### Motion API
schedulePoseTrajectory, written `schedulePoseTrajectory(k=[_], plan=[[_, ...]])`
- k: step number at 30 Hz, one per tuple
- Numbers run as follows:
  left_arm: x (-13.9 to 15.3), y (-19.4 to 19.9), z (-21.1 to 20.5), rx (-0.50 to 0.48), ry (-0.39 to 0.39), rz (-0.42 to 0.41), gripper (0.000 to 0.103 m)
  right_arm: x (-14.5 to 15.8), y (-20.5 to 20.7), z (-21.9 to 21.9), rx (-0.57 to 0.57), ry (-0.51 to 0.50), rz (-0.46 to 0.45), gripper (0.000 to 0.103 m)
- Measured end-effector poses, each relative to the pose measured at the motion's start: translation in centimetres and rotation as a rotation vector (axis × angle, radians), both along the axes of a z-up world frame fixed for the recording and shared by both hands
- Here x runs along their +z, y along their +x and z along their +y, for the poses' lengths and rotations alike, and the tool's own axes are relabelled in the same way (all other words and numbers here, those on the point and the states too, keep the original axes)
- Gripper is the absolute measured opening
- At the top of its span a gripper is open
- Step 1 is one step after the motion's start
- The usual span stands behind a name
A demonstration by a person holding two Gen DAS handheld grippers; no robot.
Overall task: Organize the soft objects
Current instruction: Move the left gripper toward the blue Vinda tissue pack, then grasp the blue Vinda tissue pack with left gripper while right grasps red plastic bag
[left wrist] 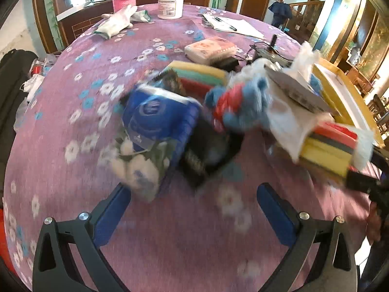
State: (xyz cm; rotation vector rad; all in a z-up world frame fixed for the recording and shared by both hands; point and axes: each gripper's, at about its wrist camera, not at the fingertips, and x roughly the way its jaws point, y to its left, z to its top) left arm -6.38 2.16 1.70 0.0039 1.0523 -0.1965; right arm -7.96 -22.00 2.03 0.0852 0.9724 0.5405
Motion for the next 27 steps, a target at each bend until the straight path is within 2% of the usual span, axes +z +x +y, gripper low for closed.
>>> schedulePoseTrajectory(k=[4,8,12,16,20,22,23,27], plan=[[1.2,-2.7,0.1,-0.032,-0.020,-0.048,0.103,1.1,-2.2,-0.6,0.034,-0.024,-0.057,0.102],[2.9,-4.4,0.2,-0.066,-0.023,-0.116,0.103,3.0,-2.9,-1.6,0.054,-0.006,-0.137,0.102],[3.8,-4.8,1.6,-0.033,-0.036,-0.136,0.103,4.0,-4.3,-2.2,0.045,-0.019,-0.192,0.102],[3.6,-3.6,3.1,0.022,-0.016,-0.131,0.102,3.4,-4.9,-2.7,0.036,-0.014,-0.196,0.102],[3.2,-1.3,3.8,0.052,0.015,-0.124,0.096,3.0,-5.1,-3.3,0.027,0.003,-0.191,0.102],[2.4,0.3,4.0,0.071,0.040,-0.106,0.095,2.9,-5.2,-3.8,0.022,0.010,-0.192,0.102],[2.0,1.0,4.0,0.078,0.050,-0.093,0.091,2.9,-5.3,-4.0,0.018,0.011,-0.190,0.102],[0.1,3.7,3.6,0.066,0.059,-0.044,0.086,2.6,-5.5,-5.0,0.000,0.018,-0.182,0.102]])
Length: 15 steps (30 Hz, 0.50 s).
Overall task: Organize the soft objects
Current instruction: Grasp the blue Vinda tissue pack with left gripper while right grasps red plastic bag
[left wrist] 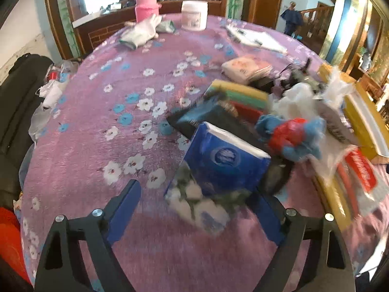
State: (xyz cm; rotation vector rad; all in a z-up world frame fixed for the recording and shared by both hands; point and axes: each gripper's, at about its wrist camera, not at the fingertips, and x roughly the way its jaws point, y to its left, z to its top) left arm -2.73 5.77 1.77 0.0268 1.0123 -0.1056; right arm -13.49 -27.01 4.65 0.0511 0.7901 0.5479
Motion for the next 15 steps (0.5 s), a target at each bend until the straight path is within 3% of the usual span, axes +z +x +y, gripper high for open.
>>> schedulePoseTrajectory(k=[1,2,4,11,13,14,15], plan=[[-0.3,0.3,0.0,0.000,-0.012,0.006,0.079,-0.1,0.0,-0.2,-0.001,0.002,0.001,0.102],[-0.6,0.4,0.0,0.004,-0.018,0.019,0.061,-0.2,0.0,-0.4,-0.003,0.001,0.005,0.102],[-0.4,0.2,0.0,0.019,-0.009,0.006,0.059,-0.5,0.1,-0.5,-0.013,-0.009,0.017,0.102],[1.0,-3.8,-1.2,-0.020,-0.095,-0.049,0.058,-1.8,1.7,0.0,-0.027,-0.045,0.078,0.100],[1.7,-4.8,-1.8,-0.047,-0.114,-0.074,0.058,-2.3,2.4,0.6,-0.034,-0.061,0.097,0.094],[2.0,-5.0,-2.2,-0.058,-0.111,-0.082,0.058,-2.6,2.7,0.8,-0.035,-0.064,0.108,0.084],[2.3,-5.3,-2.5,-0.073,-0.106,-0.092,0.058,-3.0,3.2,1.0,-0.043,-0.074,0.127,0.068]])
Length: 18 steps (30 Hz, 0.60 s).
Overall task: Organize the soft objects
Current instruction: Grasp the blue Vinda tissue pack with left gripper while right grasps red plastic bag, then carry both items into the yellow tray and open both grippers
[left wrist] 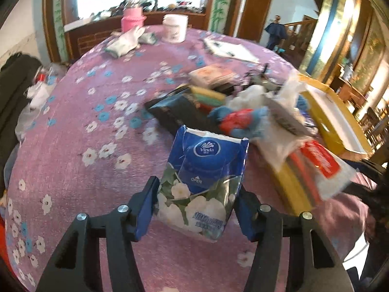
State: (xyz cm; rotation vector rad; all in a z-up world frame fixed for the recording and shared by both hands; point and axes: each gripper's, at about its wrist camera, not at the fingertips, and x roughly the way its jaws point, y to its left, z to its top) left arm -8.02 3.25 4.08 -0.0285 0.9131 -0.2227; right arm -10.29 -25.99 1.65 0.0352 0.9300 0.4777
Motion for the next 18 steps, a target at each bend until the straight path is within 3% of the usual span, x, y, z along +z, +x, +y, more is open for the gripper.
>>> schedulePoseTrajectory(k=[1,5,12,18], plan=[[0.3,-0.2,-0.4,-0.014,0.005,-0.009,0.058,-0.5,0.5,0.1,-0.020,-0.012,0.024,0.058],[0.6,-0.5,-1.5,-0.039,0.005,-0.012,0.058,-0.4,0.0,0.0,-0.013,-0.017,0.017,0.052],[2.7,-0.6,-4.4,-0.110,-0.010,-0.044,0.058,4.3,-2.0,-4.2,-0.057,0.070,-0.108,0.051],[5.3,-0.2,-10.0,-0.225,-0.005,-0.079,0.058,7.8,-1.9,-8.4,-0.174,0.104,-0.206,0.051]])
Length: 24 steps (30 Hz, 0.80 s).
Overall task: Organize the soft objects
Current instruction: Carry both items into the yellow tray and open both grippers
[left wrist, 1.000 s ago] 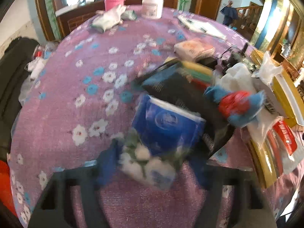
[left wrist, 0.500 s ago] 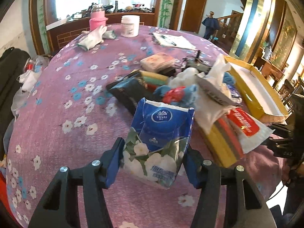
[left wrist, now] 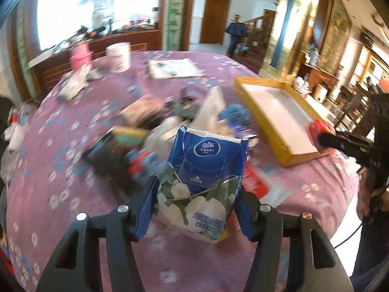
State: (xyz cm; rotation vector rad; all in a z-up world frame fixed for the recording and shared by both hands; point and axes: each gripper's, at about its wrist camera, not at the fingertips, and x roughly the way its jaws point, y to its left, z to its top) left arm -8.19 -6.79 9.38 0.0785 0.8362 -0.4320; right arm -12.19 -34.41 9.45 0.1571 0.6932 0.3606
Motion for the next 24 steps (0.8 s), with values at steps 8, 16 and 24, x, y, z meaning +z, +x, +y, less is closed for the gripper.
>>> schedulePoseTrajectory(k=[8,16,24], plan=[[2.7,2.5,-9.6,-0.140,0.050,-0.028,0.058,3.9,2.6,-4.8,-0.114,0.075,-0.064,0.051],[3.6,9.4,-18.0,-0.188,0.044,0.025,0.058,6.7,10.1,-9.9,-0.246,0.179,-0.051,0.051],[-1.0,18.4,-25.2,-0.115,0.056,0.175,0.058,0.4,20.3,-15.5,-0.414,0.268,0.160,0.051]])
